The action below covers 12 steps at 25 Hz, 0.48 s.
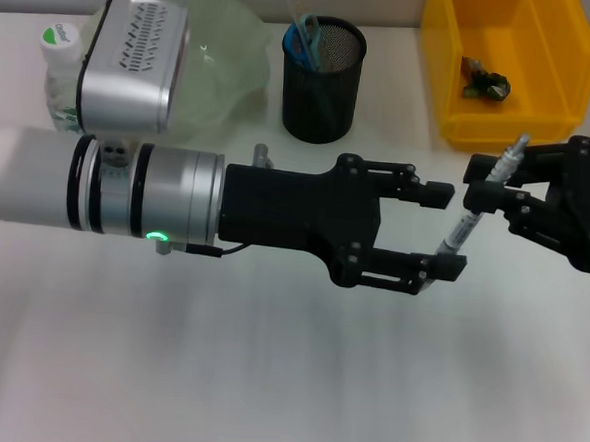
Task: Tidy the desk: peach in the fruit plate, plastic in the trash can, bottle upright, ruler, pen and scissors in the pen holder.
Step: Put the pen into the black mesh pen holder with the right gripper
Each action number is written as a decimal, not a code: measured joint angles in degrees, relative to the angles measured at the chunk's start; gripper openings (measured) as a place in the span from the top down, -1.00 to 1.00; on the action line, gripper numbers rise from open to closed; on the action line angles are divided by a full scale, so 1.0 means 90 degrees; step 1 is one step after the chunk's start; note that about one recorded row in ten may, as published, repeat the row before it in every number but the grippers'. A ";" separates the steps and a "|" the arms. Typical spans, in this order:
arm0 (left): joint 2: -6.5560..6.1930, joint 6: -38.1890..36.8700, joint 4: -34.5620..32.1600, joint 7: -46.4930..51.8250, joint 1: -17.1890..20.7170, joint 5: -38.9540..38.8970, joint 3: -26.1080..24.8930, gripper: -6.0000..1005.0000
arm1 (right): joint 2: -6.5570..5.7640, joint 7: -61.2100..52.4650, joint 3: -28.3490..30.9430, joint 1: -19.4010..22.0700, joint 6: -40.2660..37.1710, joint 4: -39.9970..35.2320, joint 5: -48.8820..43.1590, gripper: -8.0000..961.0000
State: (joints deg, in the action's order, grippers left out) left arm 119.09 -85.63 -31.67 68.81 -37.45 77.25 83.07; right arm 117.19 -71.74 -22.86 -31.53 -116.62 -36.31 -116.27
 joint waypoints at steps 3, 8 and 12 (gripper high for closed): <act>-0.0007 0.0079 0.0090 -0.0166 0.0133 -0.0002 -0.0058 -0.31 | -0.0064 -0.0008 0.0151 0.0056 0.0142 -0.0101 0.0001 0.62; -0.0003 0.0446 0.0504 -0.0760 0.0474 -0.0158 -0.0264 -0.53 | -0.0243 -0.0334 0.0691 -0.0037 0.0885 -0.0141 0.0412 0.62; 0.0000 0.0499 0.1190 -0.1561 0.0591 -0.0748 -0.0305 -0.58 | -0.0292 -0.0866 0.0637 -0.0352 0.1972 -0.0096 0.1090 0.61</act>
State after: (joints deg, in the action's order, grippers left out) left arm 119.10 -81.14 -20.97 54.76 -32.13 70.52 80.32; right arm 114.56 -79.54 -17.13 -34.70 -98.87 -37.17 -106.46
